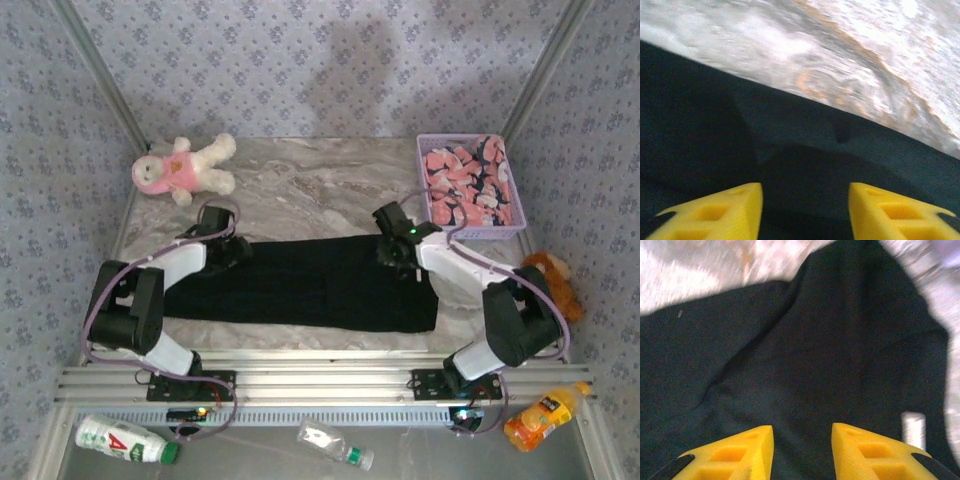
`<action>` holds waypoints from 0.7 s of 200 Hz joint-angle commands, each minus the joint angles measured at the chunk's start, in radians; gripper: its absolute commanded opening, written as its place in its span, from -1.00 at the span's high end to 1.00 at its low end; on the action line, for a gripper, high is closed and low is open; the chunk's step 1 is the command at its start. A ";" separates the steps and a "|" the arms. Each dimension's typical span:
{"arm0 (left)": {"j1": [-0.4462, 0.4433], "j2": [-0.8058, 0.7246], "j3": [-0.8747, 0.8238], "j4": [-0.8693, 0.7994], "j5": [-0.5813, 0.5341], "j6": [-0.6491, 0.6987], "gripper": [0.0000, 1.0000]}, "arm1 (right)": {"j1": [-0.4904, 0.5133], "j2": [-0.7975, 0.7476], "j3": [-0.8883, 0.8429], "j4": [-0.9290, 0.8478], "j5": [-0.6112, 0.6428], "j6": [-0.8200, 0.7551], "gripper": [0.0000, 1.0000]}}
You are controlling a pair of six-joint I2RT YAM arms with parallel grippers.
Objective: Fold and stack the mixed laundry pile
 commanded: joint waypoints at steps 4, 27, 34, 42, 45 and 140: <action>-0.054 0.004 0.077 0.043 0.066 0.005 0.38 | -0.091 -0.003 -0.017 0.063 -0.004 -0.089 0.23; -0.076 0.093 0.111 0.110 0.134 -0.029 0.99 | -0.151 0.042 -0.018 0.131 -0.031 -0.094 0.23; -0.078 0.120 0.114 0.133 0.154 -0.043 1.00 | -0.166 0.058 -0.020 0.154 -0.047 -0.092 0.23; -0.080 0.149 0.112 0.154 0.158 -0.060 1.00 | -0.186 0.079 -0.027 0.193 -0.070 -0.092 0.23; -0.080 0.161 0.111 0.158 0.156 -0.066 1.00 | -0.188 0.083 -0.028 0.201 -0.078 -0.092 0.23; -0.058 0.212 0.079 0.087 0.047 -0.051 1.00 | -0.243 0.187 -0.076 0.361 -0.227 -0.051 0.78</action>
